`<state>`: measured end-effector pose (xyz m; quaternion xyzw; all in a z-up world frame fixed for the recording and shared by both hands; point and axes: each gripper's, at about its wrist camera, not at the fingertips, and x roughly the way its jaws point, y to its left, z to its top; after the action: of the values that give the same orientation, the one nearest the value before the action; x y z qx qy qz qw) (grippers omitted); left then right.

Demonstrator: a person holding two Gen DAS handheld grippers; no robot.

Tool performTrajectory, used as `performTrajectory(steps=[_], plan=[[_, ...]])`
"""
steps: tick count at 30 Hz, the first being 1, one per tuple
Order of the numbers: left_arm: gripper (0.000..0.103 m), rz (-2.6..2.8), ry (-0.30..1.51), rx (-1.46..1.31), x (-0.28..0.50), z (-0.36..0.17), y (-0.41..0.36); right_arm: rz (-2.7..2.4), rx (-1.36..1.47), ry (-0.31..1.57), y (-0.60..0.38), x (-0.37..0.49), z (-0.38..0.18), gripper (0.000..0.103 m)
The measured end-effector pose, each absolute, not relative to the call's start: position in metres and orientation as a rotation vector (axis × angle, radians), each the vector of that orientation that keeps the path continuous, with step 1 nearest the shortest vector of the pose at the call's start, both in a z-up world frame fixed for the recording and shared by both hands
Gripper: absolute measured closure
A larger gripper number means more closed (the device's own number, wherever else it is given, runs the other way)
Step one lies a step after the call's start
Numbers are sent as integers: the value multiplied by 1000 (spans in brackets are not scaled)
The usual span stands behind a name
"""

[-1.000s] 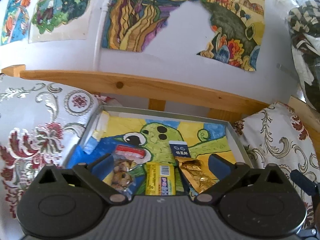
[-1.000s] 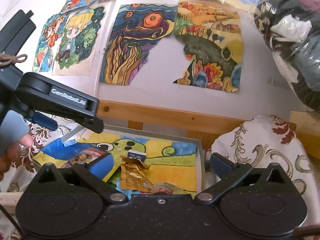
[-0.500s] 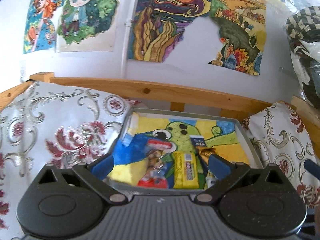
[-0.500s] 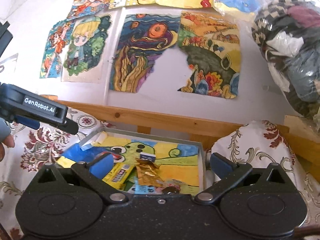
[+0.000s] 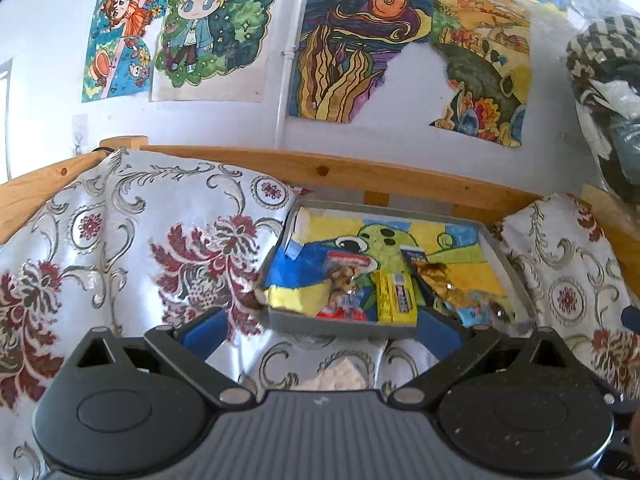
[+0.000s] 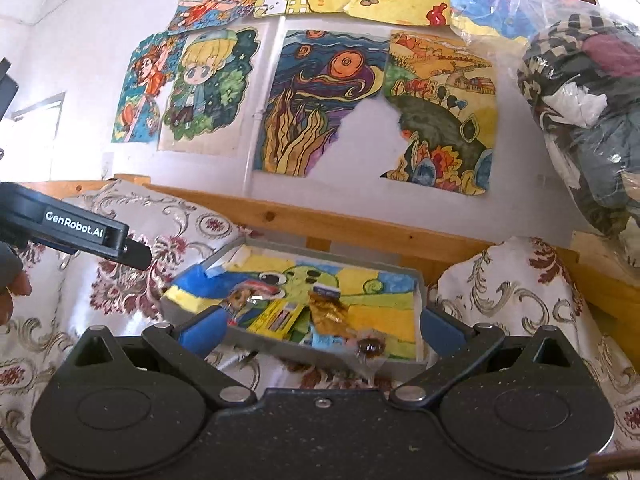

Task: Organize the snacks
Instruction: 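Withdraw both grippers from the tray back toward the remaining snacks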

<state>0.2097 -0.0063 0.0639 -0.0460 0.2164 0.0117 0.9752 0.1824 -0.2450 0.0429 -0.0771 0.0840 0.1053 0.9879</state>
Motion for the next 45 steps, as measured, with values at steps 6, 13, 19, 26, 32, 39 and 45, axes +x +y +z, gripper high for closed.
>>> performTrajectory(steps=[6,13,19,26,32,39,45], plan=[[1,8,476,-62,181,47,-3,233,-154,210,-246,158,36,1],[1,-3,545,-21,165,33,0,285,-183,273,-241,134,28,1],[1,-8,580,-7,158,23,2,328,-194,349,-235,120,16,1],[1,-10,651,41,154,7,-2,359,-194,453,-228,129,-5,1],[1,0,695,69,153,-2,-1,374,-204,507,-219,139,-20,1],[1,11,727,90,155,-9,2,403,-214,517,-213,141,-23,1],[1,15,747,114,157,-12,5,410,-207,525,-212,145,-26,1]])
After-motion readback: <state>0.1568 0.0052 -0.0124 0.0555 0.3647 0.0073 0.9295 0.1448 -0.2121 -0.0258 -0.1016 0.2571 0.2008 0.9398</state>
